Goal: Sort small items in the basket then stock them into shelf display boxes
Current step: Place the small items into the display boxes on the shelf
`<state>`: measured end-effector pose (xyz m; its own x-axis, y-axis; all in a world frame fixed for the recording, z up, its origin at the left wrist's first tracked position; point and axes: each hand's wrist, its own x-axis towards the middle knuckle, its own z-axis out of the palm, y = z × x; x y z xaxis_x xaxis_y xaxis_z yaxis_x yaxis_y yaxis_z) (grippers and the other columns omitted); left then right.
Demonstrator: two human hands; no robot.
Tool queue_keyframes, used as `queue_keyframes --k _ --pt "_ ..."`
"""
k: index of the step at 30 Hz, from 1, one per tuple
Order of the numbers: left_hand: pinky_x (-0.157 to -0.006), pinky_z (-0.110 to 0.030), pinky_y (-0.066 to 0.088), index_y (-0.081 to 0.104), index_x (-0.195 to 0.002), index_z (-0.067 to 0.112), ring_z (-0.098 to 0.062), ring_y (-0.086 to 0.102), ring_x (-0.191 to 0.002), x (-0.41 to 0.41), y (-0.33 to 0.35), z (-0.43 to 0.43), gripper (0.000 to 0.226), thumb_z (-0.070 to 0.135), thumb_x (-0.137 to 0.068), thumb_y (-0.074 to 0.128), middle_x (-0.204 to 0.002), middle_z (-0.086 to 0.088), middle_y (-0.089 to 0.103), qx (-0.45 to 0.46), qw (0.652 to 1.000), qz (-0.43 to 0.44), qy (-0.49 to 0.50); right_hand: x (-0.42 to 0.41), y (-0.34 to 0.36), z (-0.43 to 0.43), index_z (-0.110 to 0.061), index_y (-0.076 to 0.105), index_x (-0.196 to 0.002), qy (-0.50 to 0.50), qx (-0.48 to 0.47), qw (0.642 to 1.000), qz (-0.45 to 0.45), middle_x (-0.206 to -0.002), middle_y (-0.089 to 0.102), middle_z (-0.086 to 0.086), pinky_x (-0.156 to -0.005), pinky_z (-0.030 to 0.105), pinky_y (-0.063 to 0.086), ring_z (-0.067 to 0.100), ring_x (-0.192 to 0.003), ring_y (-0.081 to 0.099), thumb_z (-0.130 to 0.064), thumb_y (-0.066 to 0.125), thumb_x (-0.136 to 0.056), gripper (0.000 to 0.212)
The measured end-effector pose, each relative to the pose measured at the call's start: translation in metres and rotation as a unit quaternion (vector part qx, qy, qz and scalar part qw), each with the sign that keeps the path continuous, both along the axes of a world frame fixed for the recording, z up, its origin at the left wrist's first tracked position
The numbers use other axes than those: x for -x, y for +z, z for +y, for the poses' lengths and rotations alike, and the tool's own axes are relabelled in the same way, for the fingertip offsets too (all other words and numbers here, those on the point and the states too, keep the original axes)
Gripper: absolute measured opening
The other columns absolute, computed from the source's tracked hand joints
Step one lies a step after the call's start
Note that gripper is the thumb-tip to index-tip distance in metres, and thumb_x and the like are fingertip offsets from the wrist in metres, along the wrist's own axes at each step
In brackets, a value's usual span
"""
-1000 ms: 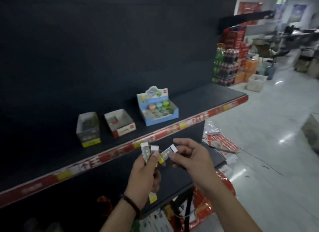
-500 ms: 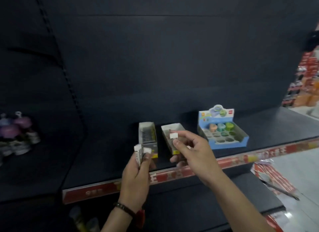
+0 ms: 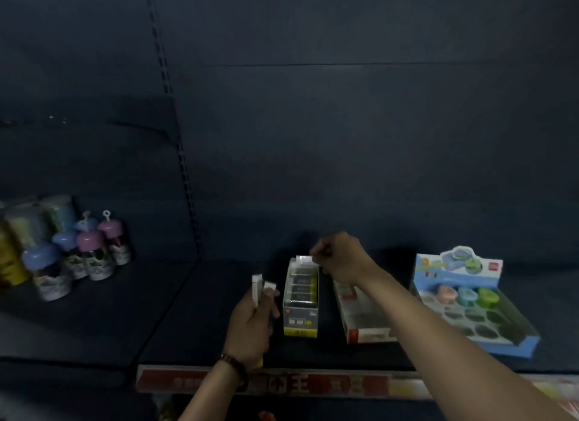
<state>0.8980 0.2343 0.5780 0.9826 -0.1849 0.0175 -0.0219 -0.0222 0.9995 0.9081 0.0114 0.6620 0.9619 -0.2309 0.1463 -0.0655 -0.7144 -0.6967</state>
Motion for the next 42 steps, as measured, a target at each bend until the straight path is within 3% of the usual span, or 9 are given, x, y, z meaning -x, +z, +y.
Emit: queue_keyframes --k 4,9,15,19,23,28,31,35,42 --pt "-0.042 -0.023 0.023 0.062 -0.095 0.002 -0.012 0.028 -0.04 -0.012 0.0 0.005 0.045 0.042 -0.11 0.048 -0.056 -0.002 0.039 -0.02 0.997 0.057 -0.048 -0.023 -0.003 0.005 -0.02 0.083 -0.104 -0.005 0.035 0.999 0.025 -0.101 0.077 -0.006 -0.081 0.015 0.049 0.006 -0.098 0.07 -0.019 0.071 -0.1 0.012" --pt "-0.046 -0.026 0.023 0.066 -0.102 0.003 -0.015 0.03 -0.046 -0.018 -0.006 0.01 0.043 0.042 -0.109 0.05 -0.081 -0.014 0.047 0.011 0.995 0.064 -0.077 -0.035 -0.007 0.012 -0.02 0.085 -0.105 -0.003 0.125 0.99 0.068 -0.109 0.081 0.0 -0.082 0.019 0.049 0.013 -0.106 0.073 -0.022 0.071 -0.099 0.015" --pt "-0.041 -0.022 0.024 0.054 -0.108 0.0 -0.01 0.032 -0.04 -0.017 -0.001 0.01 0.039 0.039 -0.11 0.048 -0.053 0.007 0.053 0.039 0.993 0.071 -0.087 -0.035 -0.013 0.016 -0.023 0.083 -0.108 0.022 0.165 0.981 0.099 -0.116 0.079 -0.006 -0.092 0.017 0.05 0.01 -0.112 0.071 -0.019 0.068 -0.1 0.018" --pt "-0.046 -0.023 0.022 0.052 -0.115 0.01 -0.014 0.032 -0.044 -0.021 -0.005 0.011 0.021 0.03 -0.112 0.046 -0.08 -0.006 0.068 0.086 0.99 0.077 -0.08 -0.03 -0.008 0.014 -0.028 0.082 -0.106 0.04 0.147 0.981 0.119 -0.119 0.076 -0.01 -0.091 0.017 0.047 0.005 -0.107 0.067 -0.019 0.064 -0.102 0.021" --pt "-0.048 -0.026 0.022 0.058 -0.112 0.012 -0.015 0.035 -0.047 -0.017 -0.004 0.013 0.019 0.029 -0.11 0.05 -0.089 -0.006 0.07 0.096 0.99 0.058 -0.087 -0.022 -0.005 0.017 -0.029 0.081 -0.112 0.038 0.146 0.985 0.082 -0.118 0.076 -0.01 -0.091 0.018 0.047 0.005 -0.109 0.068 -0.019 0.068 -0.101 0.02" --pt "-0.044 -0.022 0.02 0.064 -0.108 0.015 -0.009 0.031 -0.049 -0.015 0.008 0.016 0.015 0.029 -0.106 0.059 -0.063 0.004 0.042 0.128 0.985 0.087 -0.074 0.011 -0.005 0.039 -0.033 0.082 -0.094 0.037 0.023 0.995 -0.087 -0.094 0.078 -0.021 -0.085 0.012 0.052 -0.006 -0.095 0.07 -0.011 0.074 -0.095 0.024" --pt "-0.049 -0.026 0.014 0.063 -0.101 0.019 -0.011 0.025 -0.05 -0.015 0.027 0.013 0.011 0.029 -0.105 0.061 -0.063 0.004 0.03 0.15 0.982 0.075 -0.086 0.032 -0.006 0.055 -0.033 0.082 -0.09 0.051 -0.056 0.99 -0.121 -0.093 0.079 -0.018 -0.084 0.014 0.055 -0.003 -0.094 0.072 -0.018 0.079 -0.092 0.015" --pt "-0.048 -0.027 0.018 0.07 -0.104 0.017 -0.011 0.028 -0.049 -0.017 0.044 0.008 0.015 0.031 -0.103 0.064 -0.062 0.003 0.035 0.12 0.989 0.031 -0.078 0.038 -0.011 0.064 -0.029 0.08 -0.083 0.048 -0.123 0.982 -0.138 -0.084 0.077 -0.009 -0.079 0.027 0.058 0.006 -0.084 0.073 -0.023 0.085 -0.089 0.01" --pt "-0.037 -0.02 0.026 0.074 -0.099 0.009 -0.008 0.036 -0.041 -0.016 0.056 0.006 0.018 0.023 -0.104 0.064 -0.052 0.005 0.048 0.089 0.992 0.026 -0.086 0.041 -0.012 0.061 -0.023 0.082 -0.088 0.03 -0.187 0.97 -0.155 -0.086 0.079 -0.003 -0.081 0.03 0.06 0.012 -0.086 0.076 -0.016 0.086 -0.088 0.007"
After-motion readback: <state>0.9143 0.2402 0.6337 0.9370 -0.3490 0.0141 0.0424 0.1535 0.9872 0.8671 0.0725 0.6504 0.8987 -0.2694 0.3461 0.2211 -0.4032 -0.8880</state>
